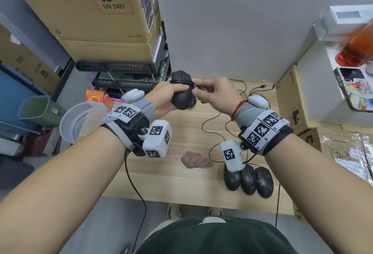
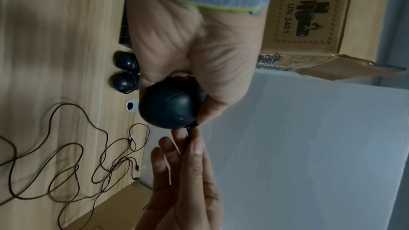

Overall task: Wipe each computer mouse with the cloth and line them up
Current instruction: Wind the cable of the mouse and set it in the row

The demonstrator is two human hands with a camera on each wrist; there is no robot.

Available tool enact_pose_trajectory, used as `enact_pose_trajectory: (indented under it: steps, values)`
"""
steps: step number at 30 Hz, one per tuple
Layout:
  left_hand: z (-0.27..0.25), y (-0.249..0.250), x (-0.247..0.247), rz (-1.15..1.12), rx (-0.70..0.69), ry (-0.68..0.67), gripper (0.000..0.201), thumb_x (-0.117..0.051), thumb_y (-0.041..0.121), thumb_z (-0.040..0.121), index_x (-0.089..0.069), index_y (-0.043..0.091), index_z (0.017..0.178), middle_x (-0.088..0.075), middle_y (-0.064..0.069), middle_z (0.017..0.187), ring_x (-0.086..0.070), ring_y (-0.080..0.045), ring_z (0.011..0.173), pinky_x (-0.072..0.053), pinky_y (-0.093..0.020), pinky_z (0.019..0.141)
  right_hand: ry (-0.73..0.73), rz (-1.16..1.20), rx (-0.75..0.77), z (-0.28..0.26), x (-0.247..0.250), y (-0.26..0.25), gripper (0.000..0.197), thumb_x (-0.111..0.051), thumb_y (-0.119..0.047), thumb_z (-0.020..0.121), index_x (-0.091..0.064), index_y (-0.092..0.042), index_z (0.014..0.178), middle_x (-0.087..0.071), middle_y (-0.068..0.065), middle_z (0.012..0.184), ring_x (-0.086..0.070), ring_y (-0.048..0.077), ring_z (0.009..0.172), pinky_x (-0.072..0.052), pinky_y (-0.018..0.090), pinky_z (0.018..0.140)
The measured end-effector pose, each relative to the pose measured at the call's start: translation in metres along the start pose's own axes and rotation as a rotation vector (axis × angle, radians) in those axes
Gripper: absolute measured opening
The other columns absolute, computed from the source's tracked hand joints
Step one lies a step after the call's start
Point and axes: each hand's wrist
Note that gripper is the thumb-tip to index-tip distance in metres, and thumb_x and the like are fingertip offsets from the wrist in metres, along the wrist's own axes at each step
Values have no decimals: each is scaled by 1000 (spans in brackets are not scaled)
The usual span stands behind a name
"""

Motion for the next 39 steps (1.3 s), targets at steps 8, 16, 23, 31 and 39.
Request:
enact_pose_trajectory:
  steps: [8,16,23,31,39]
  values:
    - [-8,1,-5,-196,37,-59,16,-46,4,99,-59,-1,107,-69,-19,94,-68,-31,78,-61,-38,66,-4,90,18,-9,2,8,28,-63,-4,94,-72,-16,117,-73,-8,92,-64,-10,82,-52,19,88]
    - [2,-10,-3,-195,26,-45,15,-54,6,96,-65,4,107,-64,-18,114,-61,-34,110,-47,-46,106,153,17,-180,-11,-7,43,40,-78,-28,82,-57,-24,116,-63,-8,99,-59,10,85,-48,28,84]
    - [13,-54,7,-181,94,14,15,-50,5,96,-64,7,101,-67,-14,104,-62,-30,102,-51,-42,96,-113,-45,-464,-32,-42,98,21,-76,-33,84,-64,-20,95,-63,-4,77,-62,20,74,-56,39,76]
    - [18,-124,26,-240,283,136,21,-47,6,93,-58,6,112,-62,-16,111,-63,-30,98,-55,-34,76,-420,-287,-592,-45,-109,142,41,-75,-38,83,-61,-27,120,-64,3,112,-63,22,92,-55,33,81]
    - [18,-173,46,-329,351,211,28,-45,4,93,-54,3,120,-57,-15,115,-61,-29,97,-54,-36,80,-583,-534,-615,-46,-156,171,70,-78,-55,71,-53,-25,130,-52,3,128,-58,28,111,-50,39,95]
Point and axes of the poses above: each hand's wrist, its own z-axis towards the middle knuckle, its own x-axis out of the back of the hand, y = z × x
